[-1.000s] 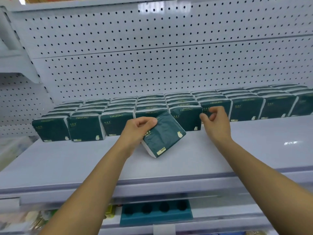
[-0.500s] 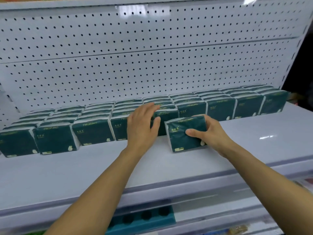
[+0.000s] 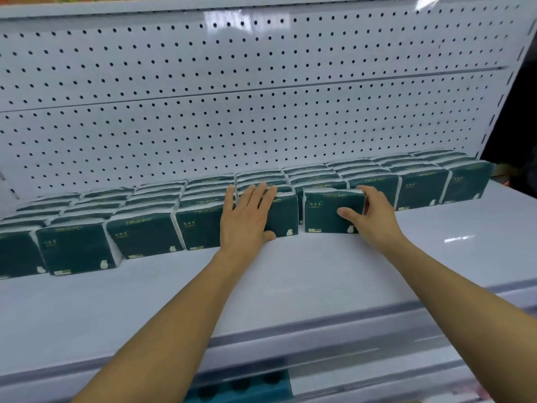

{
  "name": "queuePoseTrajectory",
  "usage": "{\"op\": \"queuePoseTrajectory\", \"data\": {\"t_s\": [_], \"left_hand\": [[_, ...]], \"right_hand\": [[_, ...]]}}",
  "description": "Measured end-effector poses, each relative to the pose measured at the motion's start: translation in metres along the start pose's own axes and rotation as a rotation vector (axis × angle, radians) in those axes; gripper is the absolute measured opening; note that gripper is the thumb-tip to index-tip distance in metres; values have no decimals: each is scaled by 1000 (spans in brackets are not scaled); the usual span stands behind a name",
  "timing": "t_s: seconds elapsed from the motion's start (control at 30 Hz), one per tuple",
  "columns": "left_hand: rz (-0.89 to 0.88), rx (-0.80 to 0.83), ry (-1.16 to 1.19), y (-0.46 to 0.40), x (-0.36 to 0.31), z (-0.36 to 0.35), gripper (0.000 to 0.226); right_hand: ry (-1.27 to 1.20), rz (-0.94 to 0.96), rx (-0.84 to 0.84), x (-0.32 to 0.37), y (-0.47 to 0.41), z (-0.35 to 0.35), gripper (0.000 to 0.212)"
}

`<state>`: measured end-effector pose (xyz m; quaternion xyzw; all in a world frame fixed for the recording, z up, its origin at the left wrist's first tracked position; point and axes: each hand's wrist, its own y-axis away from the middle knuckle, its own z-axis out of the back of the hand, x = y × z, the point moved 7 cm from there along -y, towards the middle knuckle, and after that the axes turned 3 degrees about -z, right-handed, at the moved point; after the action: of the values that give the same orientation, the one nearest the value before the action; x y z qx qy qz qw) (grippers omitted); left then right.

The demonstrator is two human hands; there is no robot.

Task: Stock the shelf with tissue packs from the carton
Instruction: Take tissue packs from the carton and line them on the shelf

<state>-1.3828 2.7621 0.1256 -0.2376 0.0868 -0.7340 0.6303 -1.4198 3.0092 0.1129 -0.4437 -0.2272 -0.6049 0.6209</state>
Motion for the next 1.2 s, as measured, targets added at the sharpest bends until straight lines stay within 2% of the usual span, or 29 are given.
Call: {"op": "queuePoseTrajectory", "data": {"t_s": [0.43, 0.6, 0.7, 0.77, 0.93, 1.07, 1.2], "left_hand": [[25, -19, 21, 0, -1, 0, 91], [20, -7, -9, 1, -3, 6, 88], [12, -37, -24, 6, -7, 20, 84], [5, -116, 14, 17, -9, 30, 81], [56, -349, 108, 74, 0, 52, 66], [178, -402, 207, 134, 22, 71, 64], [317, -357, 193, 209, 52, 85, 61]], "right_hand": [[128, 73, -68, 7, -7, -14, 58], [309, 88, -115, 13, 0, -8, 60], [408, 226, -247, 30, 21, -4, 60], [416, 359, -254, 45, 41, -11, 57], [373, 584, -194, 76, 94, -32, 51], [256, 658, -100, 106, 140, -54, 49], [179, 762, -27, 139, 191, -83, 48]]}}
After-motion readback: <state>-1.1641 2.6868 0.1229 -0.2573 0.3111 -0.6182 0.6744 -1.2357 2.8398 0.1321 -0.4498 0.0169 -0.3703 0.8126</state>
